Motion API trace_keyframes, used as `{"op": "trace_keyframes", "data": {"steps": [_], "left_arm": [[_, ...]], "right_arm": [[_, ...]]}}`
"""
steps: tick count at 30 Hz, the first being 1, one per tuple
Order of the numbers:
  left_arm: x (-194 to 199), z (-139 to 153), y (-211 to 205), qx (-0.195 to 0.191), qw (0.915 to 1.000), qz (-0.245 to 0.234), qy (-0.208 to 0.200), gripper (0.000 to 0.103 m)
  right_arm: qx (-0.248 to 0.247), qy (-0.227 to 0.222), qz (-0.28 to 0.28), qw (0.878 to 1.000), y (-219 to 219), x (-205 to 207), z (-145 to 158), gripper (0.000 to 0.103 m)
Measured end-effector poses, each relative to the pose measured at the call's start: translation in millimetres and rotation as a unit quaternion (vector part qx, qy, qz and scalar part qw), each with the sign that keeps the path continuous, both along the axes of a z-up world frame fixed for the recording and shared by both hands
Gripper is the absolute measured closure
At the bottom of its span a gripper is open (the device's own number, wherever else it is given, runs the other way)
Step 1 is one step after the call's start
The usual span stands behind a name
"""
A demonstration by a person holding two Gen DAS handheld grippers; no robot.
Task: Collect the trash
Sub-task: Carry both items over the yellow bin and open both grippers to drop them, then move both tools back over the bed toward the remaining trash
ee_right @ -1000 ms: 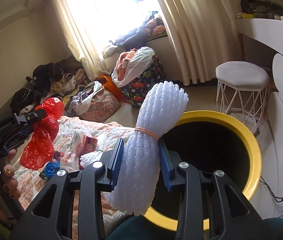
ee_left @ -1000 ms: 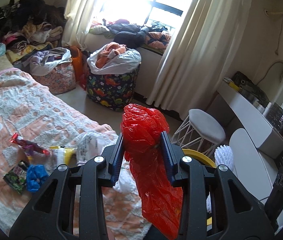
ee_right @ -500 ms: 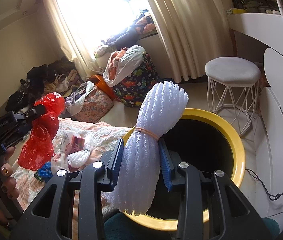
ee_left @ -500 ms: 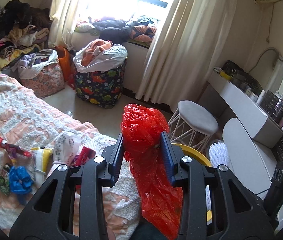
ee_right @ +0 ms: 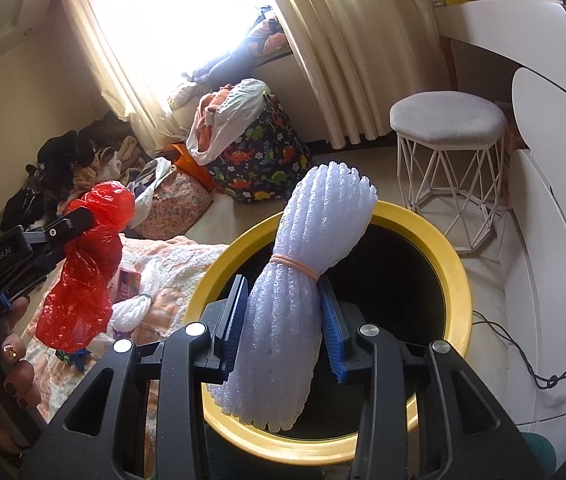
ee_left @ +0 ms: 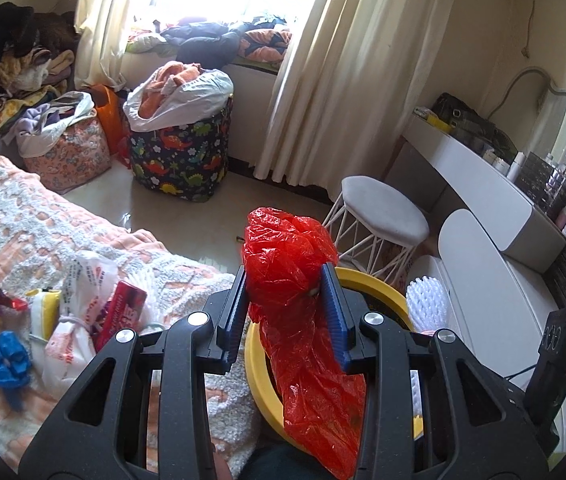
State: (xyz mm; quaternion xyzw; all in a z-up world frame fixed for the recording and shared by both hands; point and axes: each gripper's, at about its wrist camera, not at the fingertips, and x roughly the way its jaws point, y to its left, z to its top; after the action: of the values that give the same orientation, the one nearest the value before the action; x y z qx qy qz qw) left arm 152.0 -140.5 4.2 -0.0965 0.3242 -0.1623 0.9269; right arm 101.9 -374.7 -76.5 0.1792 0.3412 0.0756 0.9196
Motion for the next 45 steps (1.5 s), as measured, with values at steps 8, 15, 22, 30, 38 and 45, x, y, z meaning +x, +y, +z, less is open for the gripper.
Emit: {"op": "trace_keyframes", "data": {"steps": [8,15,22,30,38,45], "left_arm": [[13.4,-15.7,-19.8,0.010,0.9996,-0.019,0.017,0.074],[25.0,-26.1,-33.2,0.010,0.9991,-0.035,0.023,0.074],[26.8,-27.5,-33.0,-0.002,0.9989,-0.044,0.017,0.038],[10.9,-19.2,-22.1,0.009,0.9997,-0.019,-0.011,0.015],[-8.7,-2.6,8.0,0.015,0.9982,0.025,-0.052,0.011],[-17.1,9.1,34.5,0.008,0.9960,0.056,-0.069,0.011]], "right_arm": [[0.002,0.022,-0.007,1.000,-4.3,7.0,-14.7,0.068],[0.009,0.031,-0.013,0.999,-9.7,11.7,-23.7,0.063],[0.004,0.027,-0.035,0.999,-13.3,11.1,-23.7,0.037],[-0.004,-0.003,-0.035,0.999,-8.8,3.6,-14.2,0.030],[-0.016,-0.045,-0.015,0.999,9.6,-3.2,6.4,0.021],[-0.025,-0.067,0.004,0.997,27.9,-6.1,19.0,0.019]]}}
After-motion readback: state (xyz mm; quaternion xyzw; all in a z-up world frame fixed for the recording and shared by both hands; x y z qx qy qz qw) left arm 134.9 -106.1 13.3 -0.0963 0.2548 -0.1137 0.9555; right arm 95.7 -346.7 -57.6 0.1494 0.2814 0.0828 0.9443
